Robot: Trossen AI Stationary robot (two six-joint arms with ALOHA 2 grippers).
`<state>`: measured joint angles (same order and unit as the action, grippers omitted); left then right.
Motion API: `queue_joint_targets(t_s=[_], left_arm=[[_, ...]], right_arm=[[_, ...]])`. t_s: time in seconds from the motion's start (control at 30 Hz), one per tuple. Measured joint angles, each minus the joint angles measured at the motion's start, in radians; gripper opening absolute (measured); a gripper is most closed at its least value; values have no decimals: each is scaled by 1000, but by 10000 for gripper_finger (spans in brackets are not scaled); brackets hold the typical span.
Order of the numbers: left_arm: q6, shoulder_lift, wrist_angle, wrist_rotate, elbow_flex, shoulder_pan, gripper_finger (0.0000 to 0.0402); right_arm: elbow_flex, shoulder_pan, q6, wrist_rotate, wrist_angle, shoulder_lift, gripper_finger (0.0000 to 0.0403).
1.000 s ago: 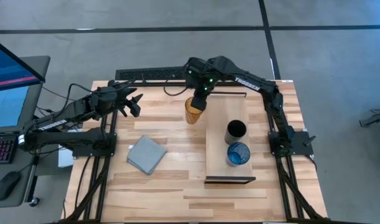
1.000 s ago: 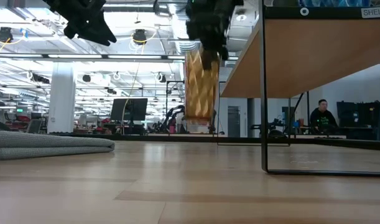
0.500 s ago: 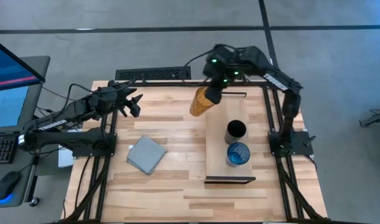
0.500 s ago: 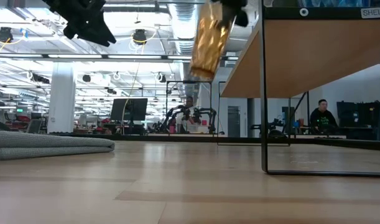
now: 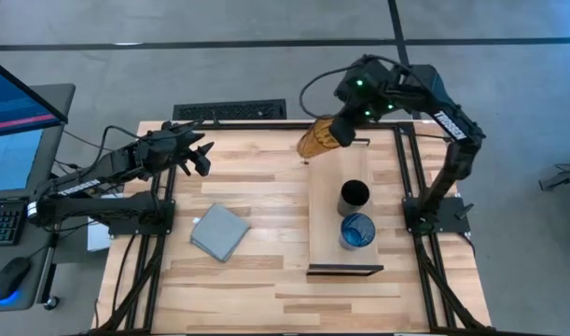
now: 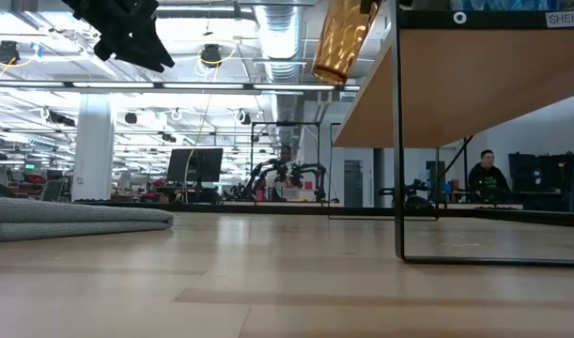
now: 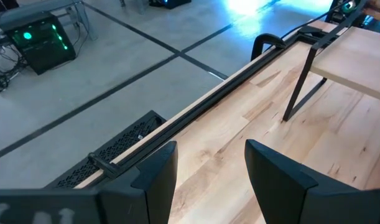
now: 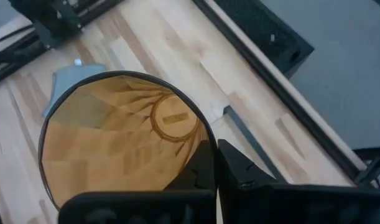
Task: Stack small to large cups/mugs on shelf
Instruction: Put the brown cup on the shelf
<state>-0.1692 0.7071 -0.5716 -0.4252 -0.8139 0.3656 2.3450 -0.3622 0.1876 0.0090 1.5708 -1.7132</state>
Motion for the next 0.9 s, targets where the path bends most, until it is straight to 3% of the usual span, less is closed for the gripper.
queue_joint_targets(t_s=[0.37, 0.9], left_arm=[[0, 0, -42, -1, 0, 0, 181], [5, 0, -43, -45, 0, 0, 181]], right_arm=[[-185, -3, 32, -9, -1, 41, 9], [-461, -26, 224, -10, 3, 265, 9]])
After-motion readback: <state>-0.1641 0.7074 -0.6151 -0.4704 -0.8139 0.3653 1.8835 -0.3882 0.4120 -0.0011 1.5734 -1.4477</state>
